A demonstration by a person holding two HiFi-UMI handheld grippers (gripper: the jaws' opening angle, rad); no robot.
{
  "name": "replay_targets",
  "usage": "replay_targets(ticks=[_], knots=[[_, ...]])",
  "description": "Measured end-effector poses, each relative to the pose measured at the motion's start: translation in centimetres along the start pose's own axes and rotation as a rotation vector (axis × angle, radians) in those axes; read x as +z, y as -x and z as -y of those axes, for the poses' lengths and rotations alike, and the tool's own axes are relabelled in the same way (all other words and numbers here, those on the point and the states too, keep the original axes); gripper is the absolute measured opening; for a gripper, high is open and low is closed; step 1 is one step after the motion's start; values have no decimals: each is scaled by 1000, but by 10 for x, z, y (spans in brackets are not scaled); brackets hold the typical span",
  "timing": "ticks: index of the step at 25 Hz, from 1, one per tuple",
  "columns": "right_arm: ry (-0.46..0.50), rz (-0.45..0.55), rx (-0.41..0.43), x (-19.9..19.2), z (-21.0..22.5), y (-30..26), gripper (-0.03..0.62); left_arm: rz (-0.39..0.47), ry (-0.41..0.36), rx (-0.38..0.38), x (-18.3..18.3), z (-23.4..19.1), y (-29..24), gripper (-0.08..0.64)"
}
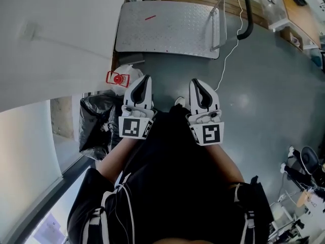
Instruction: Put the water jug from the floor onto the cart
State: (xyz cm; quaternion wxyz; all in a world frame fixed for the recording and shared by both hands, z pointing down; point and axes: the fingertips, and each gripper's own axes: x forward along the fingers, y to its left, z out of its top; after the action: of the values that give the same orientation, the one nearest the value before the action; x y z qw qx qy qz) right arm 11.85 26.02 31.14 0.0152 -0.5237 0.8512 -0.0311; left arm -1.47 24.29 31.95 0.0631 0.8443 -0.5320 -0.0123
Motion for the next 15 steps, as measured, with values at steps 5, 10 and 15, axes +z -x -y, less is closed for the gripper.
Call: replay_targets(ticks=[5,10,15], knots=[[50,53,61,10,1,5,20,-8,28,85,-7,3,6,18],[67,52,89,8,6,8,18,-12,15,109,-8,9,7,18],[51,54,73,5,11,5,20,-33,34,123,-13,1,0,18]])
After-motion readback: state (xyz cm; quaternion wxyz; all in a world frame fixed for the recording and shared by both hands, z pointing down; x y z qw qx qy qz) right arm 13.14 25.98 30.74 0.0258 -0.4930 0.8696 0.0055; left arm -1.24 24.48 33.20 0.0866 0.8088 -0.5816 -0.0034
